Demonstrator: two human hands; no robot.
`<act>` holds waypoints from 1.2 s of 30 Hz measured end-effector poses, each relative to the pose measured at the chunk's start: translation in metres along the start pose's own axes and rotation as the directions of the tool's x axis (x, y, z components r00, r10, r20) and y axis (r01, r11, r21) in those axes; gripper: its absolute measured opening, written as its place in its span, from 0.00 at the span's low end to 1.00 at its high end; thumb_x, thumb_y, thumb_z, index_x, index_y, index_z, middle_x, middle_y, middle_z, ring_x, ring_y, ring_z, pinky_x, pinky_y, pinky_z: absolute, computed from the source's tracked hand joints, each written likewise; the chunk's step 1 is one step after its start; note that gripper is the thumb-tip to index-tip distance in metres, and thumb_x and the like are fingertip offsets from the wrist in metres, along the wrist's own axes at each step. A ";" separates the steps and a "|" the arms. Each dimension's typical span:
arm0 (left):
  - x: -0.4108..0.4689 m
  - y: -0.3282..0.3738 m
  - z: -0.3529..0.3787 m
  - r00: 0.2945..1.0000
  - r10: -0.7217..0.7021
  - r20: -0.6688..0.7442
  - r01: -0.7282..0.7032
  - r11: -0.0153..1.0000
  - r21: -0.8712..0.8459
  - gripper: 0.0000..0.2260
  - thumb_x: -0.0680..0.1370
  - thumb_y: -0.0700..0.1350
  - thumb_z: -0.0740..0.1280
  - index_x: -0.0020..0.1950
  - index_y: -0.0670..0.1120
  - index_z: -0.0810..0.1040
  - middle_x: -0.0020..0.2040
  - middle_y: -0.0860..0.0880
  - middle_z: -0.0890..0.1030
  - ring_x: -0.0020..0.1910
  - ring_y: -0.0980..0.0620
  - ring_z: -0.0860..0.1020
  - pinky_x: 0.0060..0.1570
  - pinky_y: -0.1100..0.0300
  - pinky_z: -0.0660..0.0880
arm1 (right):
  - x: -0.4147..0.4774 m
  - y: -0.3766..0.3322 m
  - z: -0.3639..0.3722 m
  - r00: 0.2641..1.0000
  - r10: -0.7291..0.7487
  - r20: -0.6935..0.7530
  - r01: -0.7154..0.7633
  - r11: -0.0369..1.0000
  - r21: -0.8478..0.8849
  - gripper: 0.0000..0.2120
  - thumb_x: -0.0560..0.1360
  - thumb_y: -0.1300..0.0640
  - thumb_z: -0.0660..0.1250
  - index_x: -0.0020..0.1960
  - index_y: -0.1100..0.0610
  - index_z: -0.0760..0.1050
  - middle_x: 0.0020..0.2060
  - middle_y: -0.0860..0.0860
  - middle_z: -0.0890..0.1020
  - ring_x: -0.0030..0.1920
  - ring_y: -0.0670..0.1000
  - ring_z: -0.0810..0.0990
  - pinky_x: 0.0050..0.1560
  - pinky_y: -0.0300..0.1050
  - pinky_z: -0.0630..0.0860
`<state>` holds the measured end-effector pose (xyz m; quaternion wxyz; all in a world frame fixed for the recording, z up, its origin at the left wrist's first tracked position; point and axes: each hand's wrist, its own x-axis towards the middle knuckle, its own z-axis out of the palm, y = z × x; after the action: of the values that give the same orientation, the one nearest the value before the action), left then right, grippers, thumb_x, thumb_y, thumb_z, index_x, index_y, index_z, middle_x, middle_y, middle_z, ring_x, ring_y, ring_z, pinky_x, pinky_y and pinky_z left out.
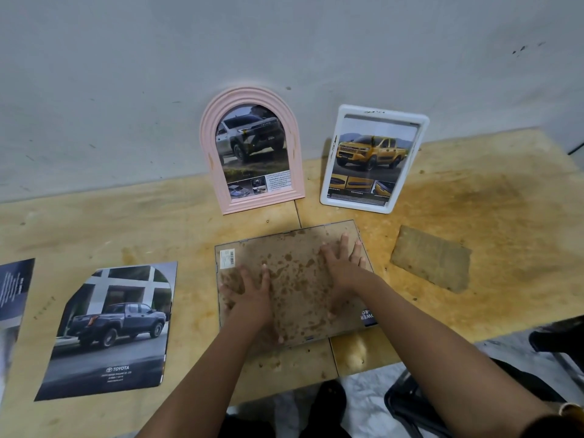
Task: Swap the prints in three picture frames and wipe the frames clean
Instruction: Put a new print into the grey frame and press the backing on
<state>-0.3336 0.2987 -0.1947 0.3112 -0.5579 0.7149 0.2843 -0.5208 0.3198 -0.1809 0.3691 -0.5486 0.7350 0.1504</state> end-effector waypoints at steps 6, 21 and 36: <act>-0.005 -0.002 0.001 0.999 0.034 -0.019 -0.034 0.999 -0.041 0.61 0.64 0.54 0.77 0.73 0.51 0.28 0.70 0.36 0.24 0.71 0.26 0.40 0.70 0.35 0.46 | -0.004 0.014 0.007 0.997 -0.054 -0.055 0.058 0.995 0.081 0.65 0.57 0.50 0.81 0.76 0.45 0.36 0.70 0.56 0.23 0.69 0.63 0.23 0.72 0.63 0.45; -0.013 -0.015 0.003 0.993 0.093 -0.068 -0.094 0.996 -0.011 0.50 0.70 0.52 0.74 0.76 0.59 0.38 0.74 0.39 0.31 0.71 0.27 0.36 0.72 0.38 0.52 | -0.031 0.014 0.022 0.983 -0.087 -0.163 0.099 0.993 0.063 0.39 0.71 0.54 0.69 0.75 0.42 0.53 0.76 0.55 0.42 0.75 0.61 0.39 0.74 0.61 0.51; -0.039 -0.055 0.027 0.845 -0.282 -0.454 -0.103 0.748 -0.656 0.05 0.73 0.33 0.62 0.44 0.37 0.77 0.45 0.41 0.71 0.38 0.44 0.70 0.39 0.58 0.66 | -0.040 0.040 0.034 0.848 0.418 -0.326 -0.203 0.825 0.528 0.33 0.61 0.48 0.77 0.59 0.59 0.68 0.58 0.57 0.68 0.62 0.58 0.65 0.55 0.50 0.70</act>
<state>-0.2695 0.3314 -0.1851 -0.0996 -0.7217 0.5963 0.3371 -0.5400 0.3831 -0.1835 0.2910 -0.3299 0.8926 -0.0986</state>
